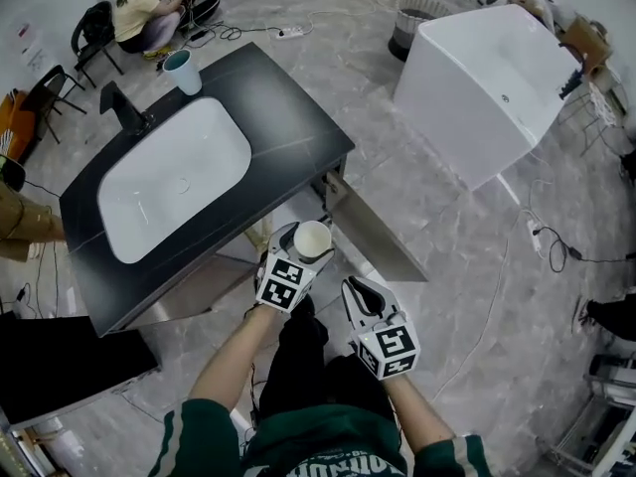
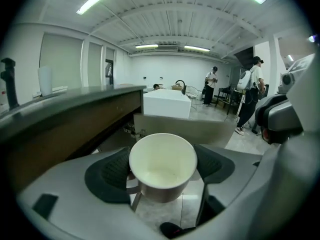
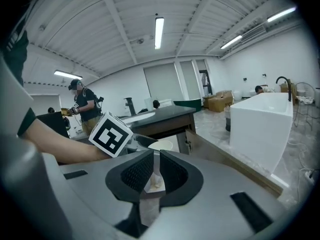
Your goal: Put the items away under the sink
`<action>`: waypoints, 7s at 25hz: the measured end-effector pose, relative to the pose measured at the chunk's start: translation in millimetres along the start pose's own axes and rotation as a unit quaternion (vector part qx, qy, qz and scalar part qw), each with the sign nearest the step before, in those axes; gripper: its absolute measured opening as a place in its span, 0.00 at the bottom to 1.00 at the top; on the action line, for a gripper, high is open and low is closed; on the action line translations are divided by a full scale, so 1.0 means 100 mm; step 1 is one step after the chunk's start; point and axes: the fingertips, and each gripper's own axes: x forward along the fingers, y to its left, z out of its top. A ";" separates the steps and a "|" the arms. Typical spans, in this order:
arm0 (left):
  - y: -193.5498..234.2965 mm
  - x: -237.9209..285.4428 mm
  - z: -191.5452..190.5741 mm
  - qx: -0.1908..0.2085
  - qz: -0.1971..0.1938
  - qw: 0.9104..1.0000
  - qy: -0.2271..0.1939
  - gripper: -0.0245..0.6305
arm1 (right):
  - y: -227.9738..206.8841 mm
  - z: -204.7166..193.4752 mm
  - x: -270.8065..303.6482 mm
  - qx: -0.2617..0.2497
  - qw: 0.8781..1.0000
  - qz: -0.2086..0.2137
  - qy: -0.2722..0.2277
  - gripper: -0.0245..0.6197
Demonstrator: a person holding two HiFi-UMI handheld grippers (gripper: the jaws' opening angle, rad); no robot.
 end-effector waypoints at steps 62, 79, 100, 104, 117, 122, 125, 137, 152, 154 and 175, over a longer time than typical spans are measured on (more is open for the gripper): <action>2.35 3.41 -2.53 -0.084 0.175 0.981 -0.016 0.67 | -1.45 -2.97 2.25 0.024 0.999 -0.019 -0.037 0.13; 1.81 2.47 -2.16 -0.055 0.170 0.981 -0.079 0.11 | -1.40 -2.70 1.97 0.002 0.997 -0.032 -0.071 0.13; 0.42 -0.45 0.49 -0.026 0.085 0.996 0.013 0.05 | 0.11 1.01 0.12 0.026 0.999 0.022 -0.004 0.13; 0.23 -1.06 1.22 0.005 0.097 0.995 0.006 0.05 | 0.27 1.79 -0.40 0.027 0.999 0.021 -0.014 0.13; 0.31 -2.26 2.30 -0.028 0.143 0.989 -0.036 0.05 | 0.83 2.88 -1.19 0.001 0.998 0.044 -0.044 0.13; 0.86 -2.34 2.54 -0.031 0.163 0.984 -0.057 0.05 | 0.89 3.14 -0.86 -0.008 0.998 0.046 -0.050 0.13; 1.24 -2.36 2.65 -0.030 0.170 0.983 -0.063 0.05 | 0.95 3.33 -0.56 -0.013 0.997 0.052 -0.052 0.13; 3.04 -1.88 2.77 -0.052 0.188 0.979 -0.059 0.23 | 0.89 4.08 0.87 -0.029 0.997 0.057 -0.036 0.13; 4.62 -1.56 2.85 -0.150 0.257 0.951 -0.089 0.70 | 0.79 4.31 1.99 -0.034 0.998 0.045 0.015 0.13; 4.74 -1.49 2.85 -0.163 0.262 0.947 -0.089 0.71 | 0.76 4.32 2.02 -0.034 0.998 0.042 0.019 0.13; 5.55 -0.72 2.50 -0.214 0.293 0.932 0.011 0.70 | 0.20 4.24 2.07 -0.027 0.998 -0.009 0.048 0.13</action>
